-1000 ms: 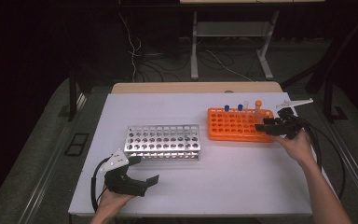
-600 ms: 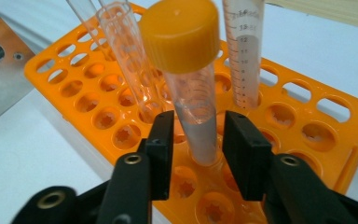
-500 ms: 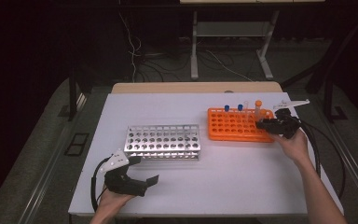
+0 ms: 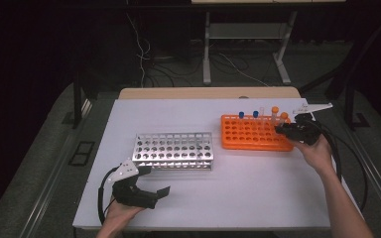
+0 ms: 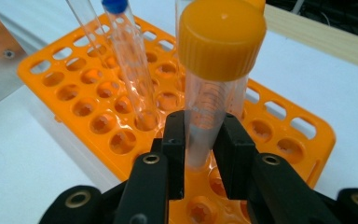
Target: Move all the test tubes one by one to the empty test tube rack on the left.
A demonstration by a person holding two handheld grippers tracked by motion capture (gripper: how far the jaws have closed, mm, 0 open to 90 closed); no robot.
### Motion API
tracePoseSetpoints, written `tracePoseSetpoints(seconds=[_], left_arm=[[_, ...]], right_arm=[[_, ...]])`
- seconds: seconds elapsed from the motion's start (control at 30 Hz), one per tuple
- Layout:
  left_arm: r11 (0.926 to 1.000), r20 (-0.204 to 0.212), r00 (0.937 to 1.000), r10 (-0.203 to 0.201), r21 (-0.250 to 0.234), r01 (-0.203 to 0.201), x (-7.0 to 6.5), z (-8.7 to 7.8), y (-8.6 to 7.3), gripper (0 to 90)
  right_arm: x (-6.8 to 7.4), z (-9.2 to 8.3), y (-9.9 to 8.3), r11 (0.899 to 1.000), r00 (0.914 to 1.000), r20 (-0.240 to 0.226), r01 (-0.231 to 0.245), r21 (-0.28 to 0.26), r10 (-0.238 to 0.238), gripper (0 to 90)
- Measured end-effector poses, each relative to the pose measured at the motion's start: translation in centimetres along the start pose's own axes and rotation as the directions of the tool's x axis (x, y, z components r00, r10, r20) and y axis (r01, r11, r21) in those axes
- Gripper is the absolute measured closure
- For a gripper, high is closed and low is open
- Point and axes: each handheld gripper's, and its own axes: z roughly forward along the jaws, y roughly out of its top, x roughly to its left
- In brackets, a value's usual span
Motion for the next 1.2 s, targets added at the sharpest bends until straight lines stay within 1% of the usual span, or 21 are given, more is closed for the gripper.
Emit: tracePoseSetpoints(seconds=[0.07,0.17,0.2,0.23,0.43,0.47,0.53,0.57,0.6,0.63,0.7,0.77,0.8,0.87,0.9,1.0,1.03,1.07,1.1,1.2], left_arm=[[1.0,0.003,1.0,0.002,0.001,-0.002,0.0,0.0,0.1,0.0],[1.0,0.001,1.0,0.002,0.001,-0.002,0.0,0.0,0.2,0.0],[1.0,0.001,1.0,0.002,-0.001,-0.002,0.0,0.0,0.2,0.0],[1.0,0.001,1.0,0.001,0.0,-0.001,0.0,0.0,0.2,0.0],[0.9999,0.003,1.0,0.002,0.013,-0.003,0.0,0.0,0.4,0.0],[0.9999,0.004,1.0,0.004,0.015,-0.004,0.0,-0.1,0.5,0.0],[0.9999,0.007,1.0,0.005,0.014,-0.005,-0.1,-0.1,0.7,0.0],[0.9999,0.008,1.0,0.005,0.013,-0.005,-0.1,-0.1,0.8,0.0],[0.9999,0.01,0.9999,0.007,0.015,-0.008,-0.1,-0.1,1.0,0.0],[0.9998,0.012,0.9999,0.011,0.015,-0.011,-0.1,-0.1,1.2,0.0],[0.9997,0.017,0.9997,0.019,0.017,-0.019,-0.1,0.0,1.6,0.0],[0.9994,0.022,0.9994,0.027,0.019,-0.027,-0.2,0.0,1.9,0.0],[0.9993,0.024,0.9993,0.031,0.021,-0.031,-0.2,0.1,2.1,0.0],[0.9989,0.029,0.9988,0.039,0.027,-0.04,-0.2,0.1,2.5,0.0],[0.9987,0.032,0.9986,0.042,0.028,-0.043,-0.3,0.2,2.8,0.0],[0.9978,0.039,0.9978,0.054,0.036,-0.055,-0.4,0.3,3.5,0.0],[0.9974,0.041,0.9975,0.058,0.039,-0.06,-0.4,0.3,3.8,0.0],[0.997,0.043,0.9971,0.063,0.042,-0.065,-0.5,0.3,4.1,0.0],[0.9966,0.045,0.9967,0.067,0.044,-0.069,-0.5,0.4,4.3,0.0],[0.9957,0.055,0.9955,0.077,0.048,-0.08,-0.7,0.5,5.2,0.0]], right_arm=[[0.2,-0.4,0.3,1.0,0.9999,0.009,0.012,0.007,-0.012,74.2],[0.4,-1.3,1.2,1.0,0.9998,-0.005,0.019,0.004,-0.019,74.2],[0.4,-1.3,1.2,1.0,0.9998,-0.005,0.019,0.004,-0.019,74.2],[0.6,-1.7,1.6,1.0,0.9996,-0.016,0.025,0.012,-0.024,74.2],[1.3,-2.6,2.6,0.998,0.9982,-0.034,0.05,0.03,-0.049,74.3],[1.6,-2.9,2.9,0.997,0.9973,-0.044,0.06,0.037,-0.059,74.2],[1.8,-3.1,3.1,0.997,0.9968,-0.052,0.062,0.038,-0.06,74.3],[2.2,-3.5,3.4,0.997,0.9953,-0.072,0.067,0.036,-0.065,74.2],[2.2,-3.5,3.4,0.997,0.9953,-0.072,0.067,0.036,-0.065,74.2],[2.4,-3.7,3.5,0.997,0.9945,-0.084,0.065,0.03,-0.063,74.2],[2.8,-4.0,3.7,0.997,0.992,-0.107,0.069,0.023,-0.066,74.2],[3.4,-4.1,3.8,0.997,0.9895,-0.123,0.079,0.027,-0.075,74.2],[3.9,-4.2,4.0,0.996,0.9862,-0.144,0.087,0.029,-0.082,74.2],[4.1,-4.3,4.1,0.995,0.9847,-0.15,0.093,0.028,-0.088,74.3],[4.6,-4.4,4.3,0.994,0.981,-0.168,0.103,0.03,-0.097,74.2],[5.3,-4.4,4.5,0.992,0.9775,-0.18,0.118,0.034,-0.11,74.2],[5.6,-4.5,4.6,0.992,0.9752,-0.189,0.125,0.035,-0.116,74.2],[6.3,-4.5,4.8,0.989,0.9702,-0.204,0.141,0.037,-0.13,74.3],[6.3,-4.5,4.8,0.989,0.9702,-0.204,0.141,0.037,-0.13,74.3],[7.3,-4.7,5.2,0.985,0.9603,-0.233,0.166,0.039,-0.153,74.2]])
